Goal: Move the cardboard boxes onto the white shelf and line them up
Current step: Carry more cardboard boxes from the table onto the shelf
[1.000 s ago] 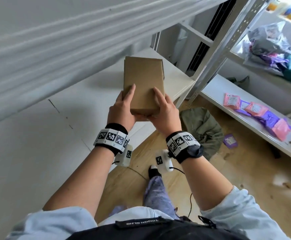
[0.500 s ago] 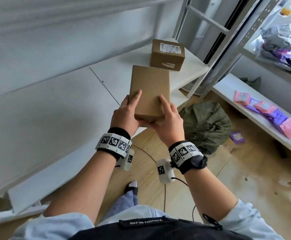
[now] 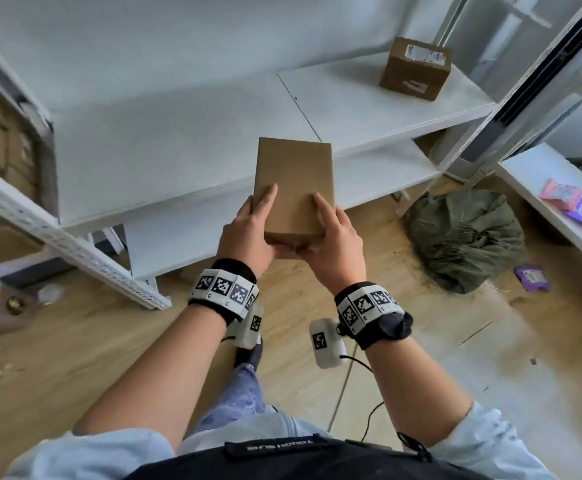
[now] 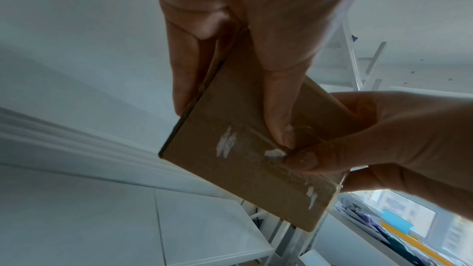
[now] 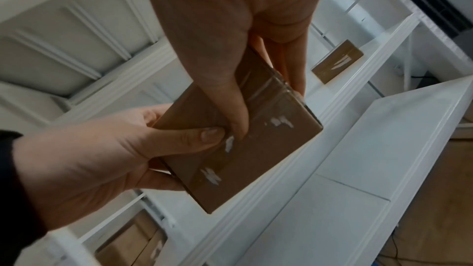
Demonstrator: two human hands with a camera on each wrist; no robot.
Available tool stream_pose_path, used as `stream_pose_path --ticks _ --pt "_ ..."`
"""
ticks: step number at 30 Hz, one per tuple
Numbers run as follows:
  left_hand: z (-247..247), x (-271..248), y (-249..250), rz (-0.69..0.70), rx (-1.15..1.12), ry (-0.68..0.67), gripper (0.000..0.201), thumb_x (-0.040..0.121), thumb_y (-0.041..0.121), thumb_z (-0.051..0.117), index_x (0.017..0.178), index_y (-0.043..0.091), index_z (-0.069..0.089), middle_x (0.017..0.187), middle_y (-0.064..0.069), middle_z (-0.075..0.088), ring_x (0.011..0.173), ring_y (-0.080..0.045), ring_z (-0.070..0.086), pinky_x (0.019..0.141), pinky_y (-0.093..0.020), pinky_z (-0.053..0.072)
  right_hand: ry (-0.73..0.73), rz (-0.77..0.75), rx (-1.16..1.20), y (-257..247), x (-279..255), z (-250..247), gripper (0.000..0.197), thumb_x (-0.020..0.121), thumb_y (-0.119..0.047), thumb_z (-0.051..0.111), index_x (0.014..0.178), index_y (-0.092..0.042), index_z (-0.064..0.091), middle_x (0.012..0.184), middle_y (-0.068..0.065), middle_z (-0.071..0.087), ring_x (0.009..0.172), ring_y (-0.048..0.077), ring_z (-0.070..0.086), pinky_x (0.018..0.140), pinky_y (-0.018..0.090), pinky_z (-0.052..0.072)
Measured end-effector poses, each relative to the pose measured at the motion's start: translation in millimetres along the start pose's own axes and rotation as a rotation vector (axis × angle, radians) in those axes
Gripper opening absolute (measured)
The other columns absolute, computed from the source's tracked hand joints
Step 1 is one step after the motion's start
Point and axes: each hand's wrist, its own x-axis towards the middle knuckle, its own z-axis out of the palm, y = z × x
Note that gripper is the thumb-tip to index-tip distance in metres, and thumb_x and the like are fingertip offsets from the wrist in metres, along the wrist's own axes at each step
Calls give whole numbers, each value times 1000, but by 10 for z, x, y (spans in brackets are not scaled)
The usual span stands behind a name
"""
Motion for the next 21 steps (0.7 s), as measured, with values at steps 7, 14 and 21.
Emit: stream_pose_path --ticks 7,14,21 --pt "-387 -717 -591 -158 38 91 106 77 4 72 151 51 12 155 0 38 122 -35 56 97 -49 52 -110 -126 20 -611 -447 363 89 73 -18 82 149 -28 37 142 5 49 111 30 61 89 40 53" --pt "-830 -1376 -1423 -339 19 189 109 77 3 78 156 42 13 157 -6 34 128 -29 53 104 -36 48 -290 -277 -16 -1369 -725 1108 95 69 -29 84 148 -33 33 137 9 52 103 34 64 84 48 56" --pt "-1568 -1933 -2360 -457 19 249 106 78 17 83 156 41 16 152 -7 40 122 -32 54 99 -37 47 -372 -358 -14 -2346 -1062 1973 97 67 -28 86 149 -30 34 140 14 50 101 34 66 85 47 57"
